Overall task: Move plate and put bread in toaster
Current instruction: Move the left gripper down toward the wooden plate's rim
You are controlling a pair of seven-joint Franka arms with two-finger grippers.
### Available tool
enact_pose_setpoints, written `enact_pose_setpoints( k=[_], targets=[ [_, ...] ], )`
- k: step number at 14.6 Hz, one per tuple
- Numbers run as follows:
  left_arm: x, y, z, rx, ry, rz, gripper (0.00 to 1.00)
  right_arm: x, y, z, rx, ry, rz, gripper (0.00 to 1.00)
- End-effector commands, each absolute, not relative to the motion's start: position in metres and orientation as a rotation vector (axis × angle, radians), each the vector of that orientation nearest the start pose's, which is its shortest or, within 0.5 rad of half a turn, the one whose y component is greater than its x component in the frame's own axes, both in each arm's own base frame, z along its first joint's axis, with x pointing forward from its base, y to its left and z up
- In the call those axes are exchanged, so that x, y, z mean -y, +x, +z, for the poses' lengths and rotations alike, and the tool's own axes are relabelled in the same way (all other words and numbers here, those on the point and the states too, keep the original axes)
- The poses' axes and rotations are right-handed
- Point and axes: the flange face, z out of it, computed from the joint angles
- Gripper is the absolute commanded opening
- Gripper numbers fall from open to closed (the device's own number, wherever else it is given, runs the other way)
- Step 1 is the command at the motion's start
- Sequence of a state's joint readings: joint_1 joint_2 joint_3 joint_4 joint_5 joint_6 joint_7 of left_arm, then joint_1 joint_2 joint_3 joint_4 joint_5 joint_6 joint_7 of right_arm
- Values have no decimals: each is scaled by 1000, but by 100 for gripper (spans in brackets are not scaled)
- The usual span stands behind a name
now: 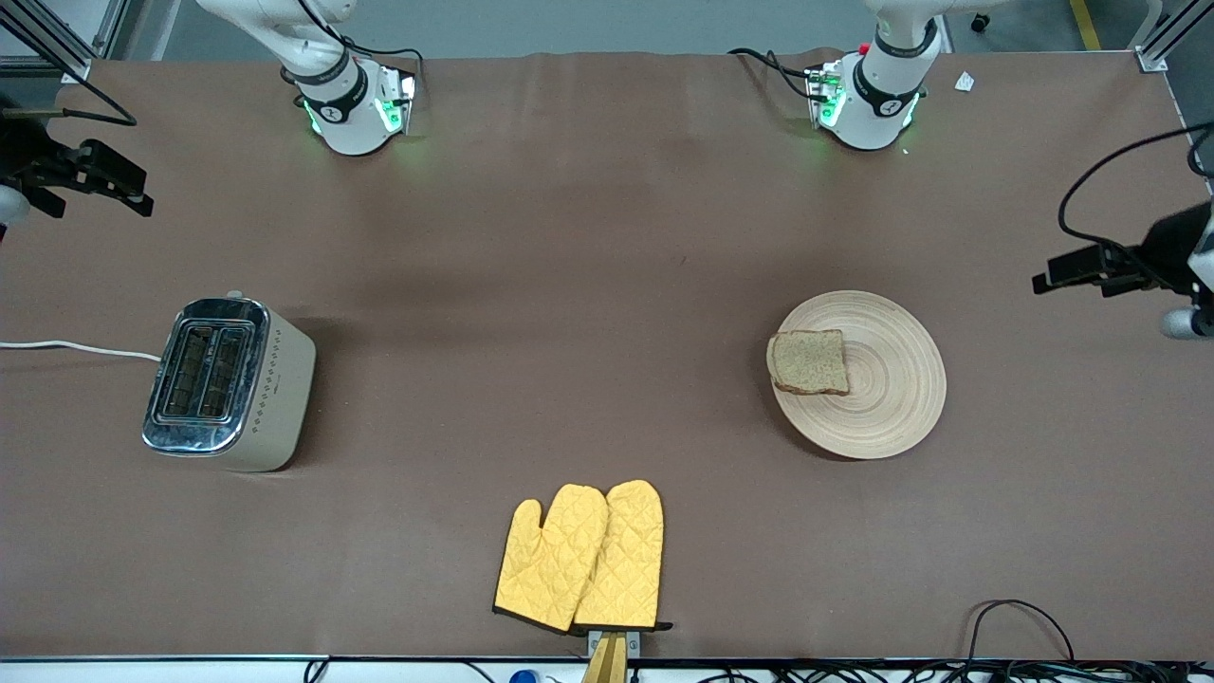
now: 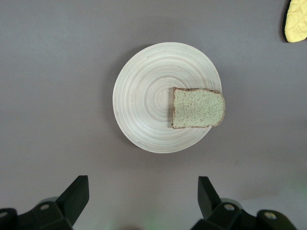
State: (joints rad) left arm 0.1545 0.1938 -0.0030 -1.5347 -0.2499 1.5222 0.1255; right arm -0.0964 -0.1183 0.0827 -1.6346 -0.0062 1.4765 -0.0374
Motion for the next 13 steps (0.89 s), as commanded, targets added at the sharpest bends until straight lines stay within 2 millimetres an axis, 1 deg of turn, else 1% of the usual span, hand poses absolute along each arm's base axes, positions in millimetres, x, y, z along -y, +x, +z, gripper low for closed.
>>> enact_pose_setpoints(
  k=[1, 3, 4, 6, 8, 10, 13],
  targets=[
    [-104, 616, 460, 105, -3573, 427, 100, 4, 508, 651, 39, -3135, 68, 100],
    [-131, 624, 397, 115, -3674, 520, 100, 4, 508, 652, 39, -3135, 65, 100],
    [-140, 626, 368, 99, -3716, 551, 100, 3, 508, 651, 44, -3135, 68, 100],
    [-156, 630, 316, 19, -3785, 531, 100, 3, 507, 651, 44, -3135, 68, 100],
    [-162, 631, 269, -59, -3846, 514, 100, 2, 508, 651, 46, -3135, 68, 100],
    [-161, 631, 239, -149, -3906, 494, 100, 4, 507, 651, 44, -3134, 70, 100],
    [-157, 629, 203, -223, -3969, 466, 100, 3, 508, 652, 42, -3133, 65, 100]
  ],
)
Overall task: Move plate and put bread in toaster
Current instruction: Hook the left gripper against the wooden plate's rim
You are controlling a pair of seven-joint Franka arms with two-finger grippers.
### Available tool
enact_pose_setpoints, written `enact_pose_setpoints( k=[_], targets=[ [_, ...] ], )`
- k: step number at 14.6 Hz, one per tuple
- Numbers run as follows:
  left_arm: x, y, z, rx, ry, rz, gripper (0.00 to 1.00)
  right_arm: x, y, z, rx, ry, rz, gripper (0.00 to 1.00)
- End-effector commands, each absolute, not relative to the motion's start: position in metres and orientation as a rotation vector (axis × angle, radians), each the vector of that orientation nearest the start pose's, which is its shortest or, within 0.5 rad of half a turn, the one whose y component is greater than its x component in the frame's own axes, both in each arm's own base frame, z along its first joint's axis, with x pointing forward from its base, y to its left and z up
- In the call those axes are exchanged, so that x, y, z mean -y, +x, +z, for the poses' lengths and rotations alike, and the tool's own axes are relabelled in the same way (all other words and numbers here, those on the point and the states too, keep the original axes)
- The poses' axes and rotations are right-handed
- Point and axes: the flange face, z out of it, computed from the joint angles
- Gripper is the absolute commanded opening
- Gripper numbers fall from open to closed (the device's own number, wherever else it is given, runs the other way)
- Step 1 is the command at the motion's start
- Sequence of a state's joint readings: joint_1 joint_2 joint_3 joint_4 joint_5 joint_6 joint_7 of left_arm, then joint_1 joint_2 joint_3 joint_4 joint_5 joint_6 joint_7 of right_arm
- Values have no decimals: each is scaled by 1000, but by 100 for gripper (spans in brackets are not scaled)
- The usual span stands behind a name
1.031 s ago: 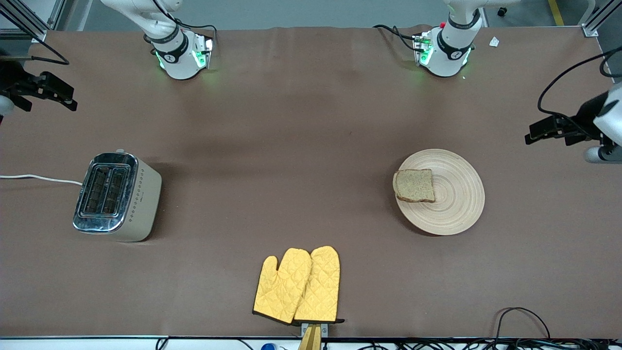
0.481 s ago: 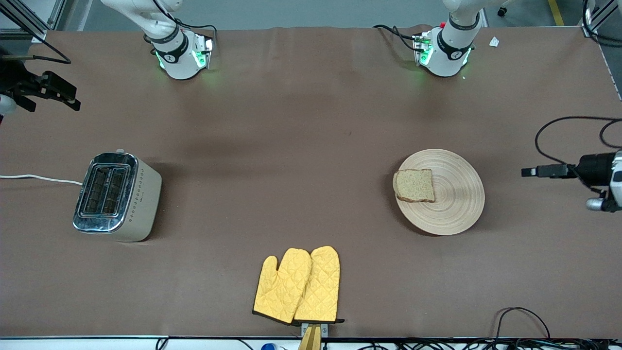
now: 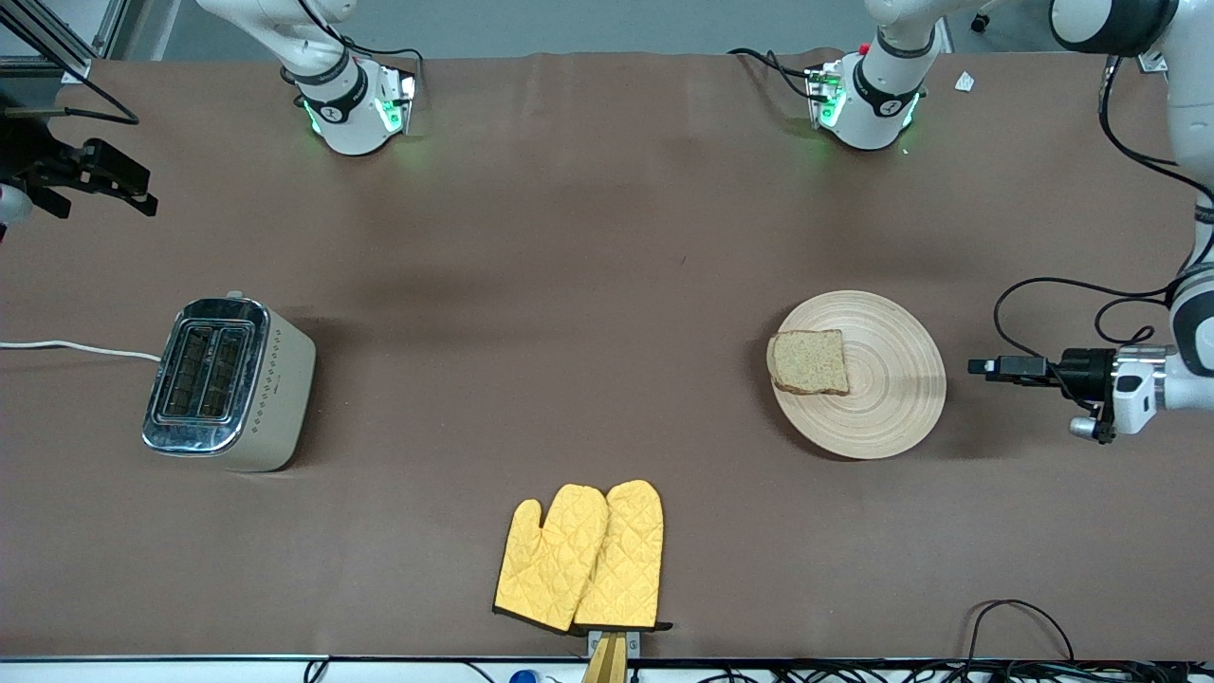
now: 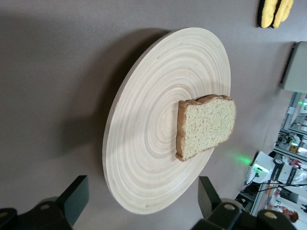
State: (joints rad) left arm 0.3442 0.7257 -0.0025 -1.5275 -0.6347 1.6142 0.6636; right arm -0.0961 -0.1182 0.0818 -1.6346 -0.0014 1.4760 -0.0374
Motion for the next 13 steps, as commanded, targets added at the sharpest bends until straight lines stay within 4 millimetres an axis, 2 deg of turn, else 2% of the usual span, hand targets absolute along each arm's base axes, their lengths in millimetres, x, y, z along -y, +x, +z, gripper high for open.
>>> enact_pose_setpoints(
  k=[1, 2, 5, 8, 10, 13],
  targets=[
    [-157, 626, 189, 142, 2244, -269, 100, 3, 508, 652, 44, -3133, 65, 100],
    [-159, 624, 176, 148, 2233, -264, 100, 3, 508, 650, 44, -3133, 70, 100],
    [-161, 622, 157, 169, 2210, -226, 100, 2, 507, 651, 45, -3128, 72, 100],
    [-156, 622, 150, 176, 2198, -221, 95, 3, 509, 651, 45, -3127, 65, 100],
    [-151, 623, 148, 217, 2193, -207, 86, 2, 507, 651, 43, -3124, 72, 100],
    [-150, 622, 135, 282, 2185, -170, 67, 1, 508, 650, 46, -3114, 73, 100]
  ],
)
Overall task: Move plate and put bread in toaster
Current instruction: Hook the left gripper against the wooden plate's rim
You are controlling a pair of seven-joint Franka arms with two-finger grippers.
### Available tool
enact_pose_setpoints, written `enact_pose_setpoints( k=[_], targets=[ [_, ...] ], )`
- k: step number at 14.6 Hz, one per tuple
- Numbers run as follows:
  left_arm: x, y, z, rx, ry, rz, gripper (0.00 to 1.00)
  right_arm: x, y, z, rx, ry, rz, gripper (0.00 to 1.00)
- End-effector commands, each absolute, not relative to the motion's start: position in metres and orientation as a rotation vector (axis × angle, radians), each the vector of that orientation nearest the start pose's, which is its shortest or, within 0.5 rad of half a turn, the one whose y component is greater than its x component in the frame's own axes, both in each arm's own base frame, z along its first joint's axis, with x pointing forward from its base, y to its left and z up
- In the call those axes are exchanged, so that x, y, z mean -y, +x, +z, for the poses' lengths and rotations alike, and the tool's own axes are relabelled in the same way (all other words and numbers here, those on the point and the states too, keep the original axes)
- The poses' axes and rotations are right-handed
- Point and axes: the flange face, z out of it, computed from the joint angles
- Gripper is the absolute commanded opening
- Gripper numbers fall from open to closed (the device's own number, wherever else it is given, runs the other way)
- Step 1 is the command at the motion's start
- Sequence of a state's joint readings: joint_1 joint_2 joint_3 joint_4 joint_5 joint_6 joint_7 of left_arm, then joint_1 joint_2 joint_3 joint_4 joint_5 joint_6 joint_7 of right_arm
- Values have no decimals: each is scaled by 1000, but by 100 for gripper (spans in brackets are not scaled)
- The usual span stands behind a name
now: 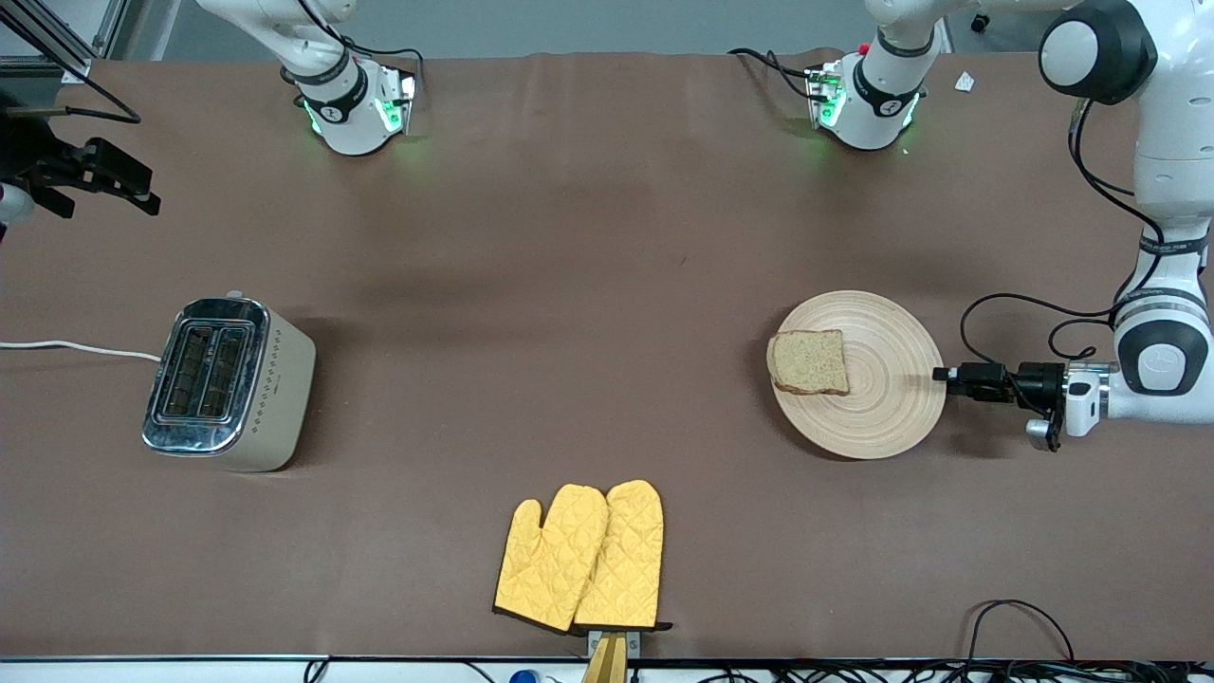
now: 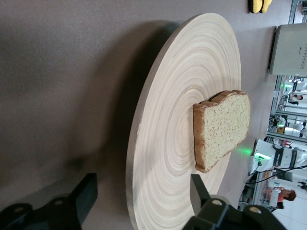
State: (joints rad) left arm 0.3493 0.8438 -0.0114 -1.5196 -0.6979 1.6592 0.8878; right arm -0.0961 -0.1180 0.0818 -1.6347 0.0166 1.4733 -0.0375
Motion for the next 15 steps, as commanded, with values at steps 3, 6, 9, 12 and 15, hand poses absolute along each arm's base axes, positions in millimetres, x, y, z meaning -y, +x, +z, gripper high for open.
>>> enact_pose_setpoints(
  k=[3, 6, 9, 12, 15],
  targets=[
    [-149, 622, 135, 292, 2179, -163, 39, 3, 508, 650, 42, -3114, 73, 100],
    [-148, 621, 134, 296, 2176, -163, 16, 4, 507, 650, 39, -3112, 78, 100],
    [-145, 623, 135, 408, 2142, -83, 0, 2, 508, 650, 44, -3112, 78, 100],
    [-122, 630, 144, 423, 2102, -82, 0, 4, 508, 650, 42, -3112, 71, 100],
    [-67, 645, 163, 331, 2019, -126, 0, 4, 507, 649, 37, -3112, 83, 100]
  ],
)
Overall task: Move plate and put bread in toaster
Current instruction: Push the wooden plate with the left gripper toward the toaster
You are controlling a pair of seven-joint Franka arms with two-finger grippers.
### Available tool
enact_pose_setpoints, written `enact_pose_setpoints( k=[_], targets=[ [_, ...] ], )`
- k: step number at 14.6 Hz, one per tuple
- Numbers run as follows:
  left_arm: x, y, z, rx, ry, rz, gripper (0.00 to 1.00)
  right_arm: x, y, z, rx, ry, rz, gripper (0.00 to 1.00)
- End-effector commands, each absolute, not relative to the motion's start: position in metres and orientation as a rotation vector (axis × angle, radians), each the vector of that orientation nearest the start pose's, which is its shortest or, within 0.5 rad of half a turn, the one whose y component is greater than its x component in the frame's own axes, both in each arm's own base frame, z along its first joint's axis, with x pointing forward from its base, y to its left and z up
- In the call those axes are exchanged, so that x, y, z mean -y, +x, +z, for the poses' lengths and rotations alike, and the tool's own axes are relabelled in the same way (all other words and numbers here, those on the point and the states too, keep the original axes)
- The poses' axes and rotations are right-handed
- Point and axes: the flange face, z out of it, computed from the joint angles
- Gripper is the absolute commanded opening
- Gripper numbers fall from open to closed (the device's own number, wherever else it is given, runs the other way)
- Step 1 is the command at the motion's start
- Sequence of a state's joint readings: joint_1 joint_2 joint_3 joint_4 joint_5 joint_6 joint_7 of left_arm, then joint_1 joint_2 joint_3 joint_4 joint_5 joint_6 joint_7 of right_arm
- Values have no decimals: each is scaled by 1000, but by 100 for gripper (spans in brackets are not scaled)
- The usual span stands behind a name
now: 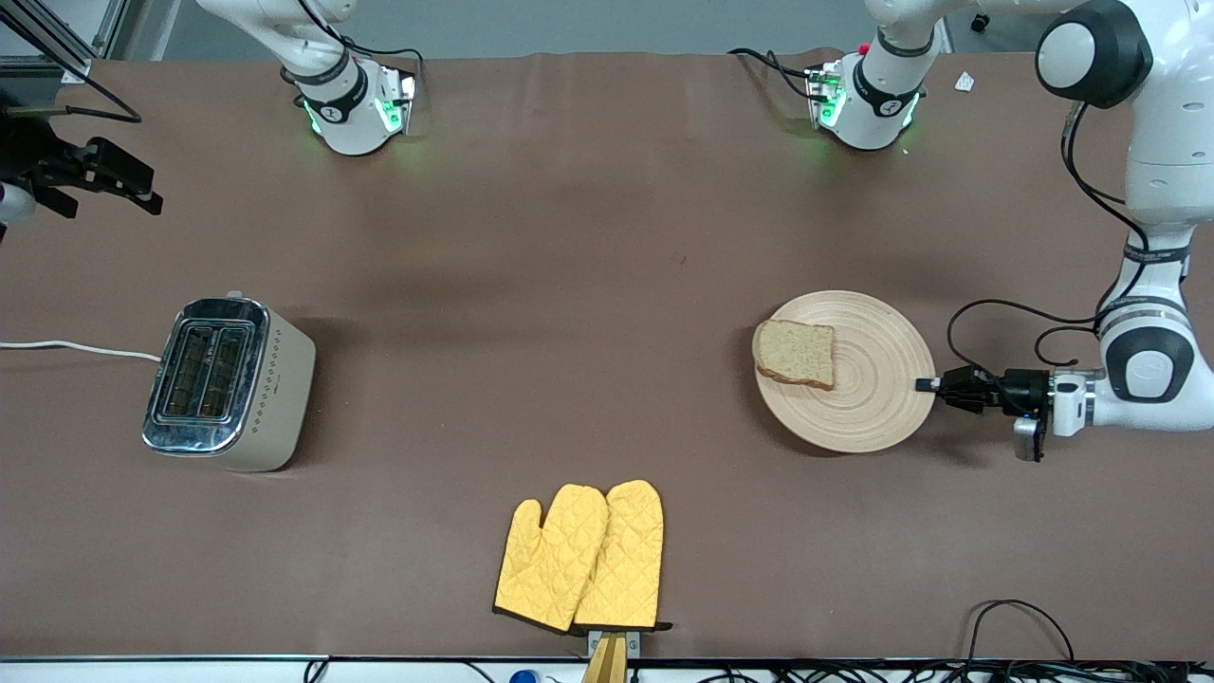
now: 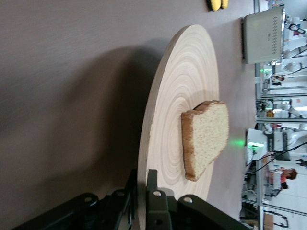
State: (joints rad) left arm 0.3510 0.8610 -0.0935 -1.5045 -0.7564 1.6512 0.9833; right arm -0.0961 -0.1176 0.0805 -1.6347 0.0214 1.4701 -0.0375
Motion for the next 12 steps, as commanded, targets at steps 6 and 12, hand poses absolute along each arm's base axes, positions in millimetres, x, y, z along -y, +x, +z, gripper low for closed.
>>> enact_pose_setpoints(
  k=[6, 12],
  targets=[
    [75, 672, 190, 158, 1922, -184, 0, 6, 507, 648, 35, -3111, 87, 100],
    [252, 663, 186, 23, 1917, -104, 0, 6, 507, 649, 35, -3112, 85, 100]
  ],
)
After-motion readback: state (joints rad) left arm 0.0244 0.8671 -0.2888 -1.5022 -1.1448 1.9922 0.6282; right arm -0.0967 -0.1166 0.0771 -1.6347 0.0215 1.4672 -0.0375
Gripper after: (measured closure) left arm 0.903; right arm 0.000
